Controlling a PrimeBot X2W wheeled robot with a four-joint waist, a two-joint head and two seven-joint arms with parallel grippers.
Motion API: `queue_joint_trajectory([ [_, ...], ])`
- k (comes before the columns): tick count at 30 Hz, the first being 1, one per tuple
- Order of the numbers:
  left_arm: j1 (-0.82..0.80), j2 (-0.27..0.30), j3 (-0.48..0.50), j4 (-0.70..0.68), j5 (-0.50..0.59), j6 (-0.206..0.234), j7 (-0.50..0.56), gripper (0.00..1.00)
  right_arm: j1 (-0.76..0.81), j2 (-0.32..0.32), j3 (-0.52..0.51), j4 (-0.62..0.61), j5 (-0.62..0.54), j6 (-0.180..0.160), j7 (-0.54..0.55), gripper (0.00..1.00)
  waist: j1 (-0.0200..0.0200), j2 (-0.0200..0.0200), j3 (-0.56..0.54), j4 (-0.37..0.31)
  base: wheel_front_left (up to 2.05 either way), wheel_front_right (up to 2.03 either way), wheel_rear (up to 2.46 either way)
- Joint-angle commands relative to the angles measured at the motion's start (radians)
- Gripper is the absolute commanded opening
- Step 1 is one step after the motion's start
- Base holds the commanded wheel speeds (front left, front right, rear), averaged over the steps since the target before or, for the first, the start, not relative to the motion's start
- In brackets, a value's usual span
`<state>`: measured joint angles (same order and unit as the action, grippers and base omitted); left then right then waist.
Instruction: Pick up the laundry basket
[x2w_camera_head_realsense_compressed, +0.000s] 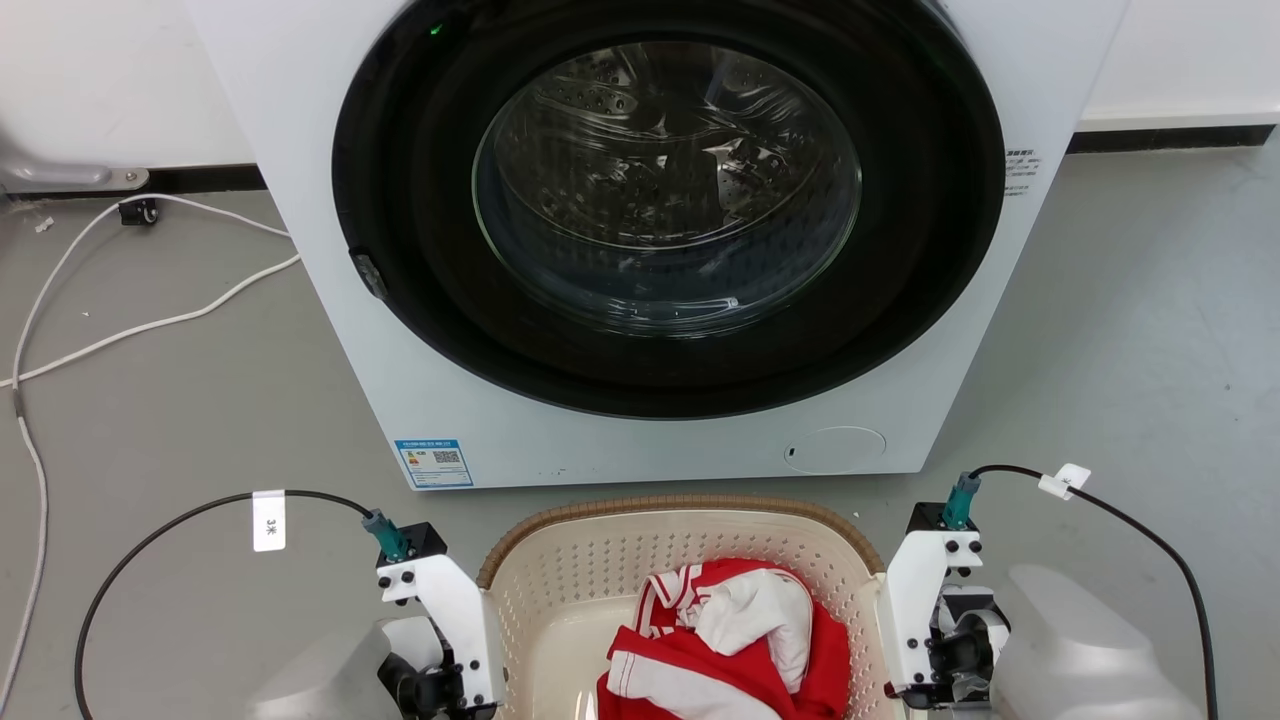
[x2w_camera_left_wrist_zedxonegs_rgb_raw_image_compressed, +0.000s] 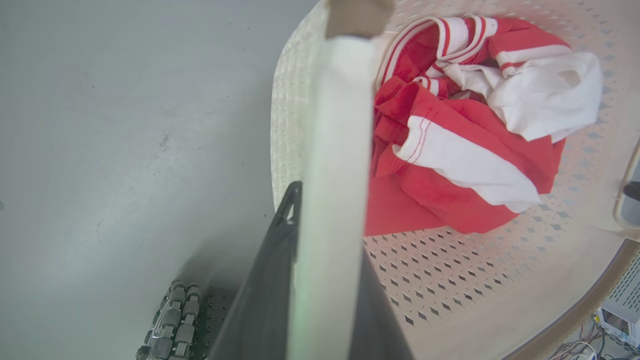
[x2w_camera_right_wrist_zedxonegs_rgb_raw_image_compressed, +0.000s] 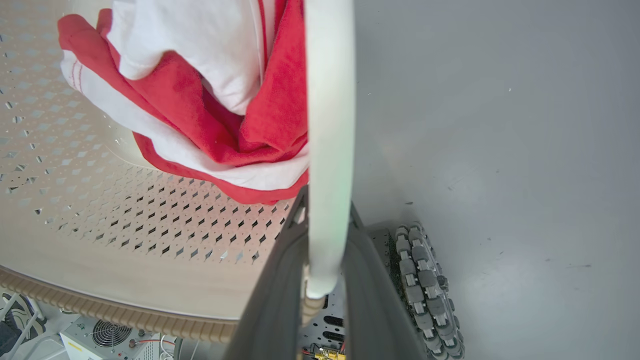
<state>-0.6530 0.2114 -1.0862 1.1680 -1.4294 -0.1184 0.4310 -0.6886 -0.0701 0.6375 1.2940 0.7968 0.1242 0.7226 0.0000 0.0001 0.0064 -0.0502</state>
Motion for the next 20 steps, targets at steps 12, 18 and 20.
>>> queue_joint_trajectory([
  [12,0.007,-0.040,-0.002,-0.038,-0.023,-0.023,-0.005,0.00,0.000,0.037,0.005,-0.011,0.020,0.012,0.003,0.00,0.0000,-0.0001,0.004,0.003,0.00,0.00,0.00],
  [18,0.007,-0.039,-0.006,-0.042,-0.027,-0.023,-0.008,0.00,0.003,0.037,0.008,-0.011,0.020,0.012,-0.001,0.00,0.0000,-0.0001,0.006,0.004,0.00,0.00,0.00],
  [20,0.005,-0.038,-0.007,-0.043,-0.026,-0.023,-0.010,0.00,0.002,0.037,0.007,-0.011,0.016,0.012,0.000,0.00,0.0000,-0.0001,0.008,0.004,0.00,0.00,0.00],
])
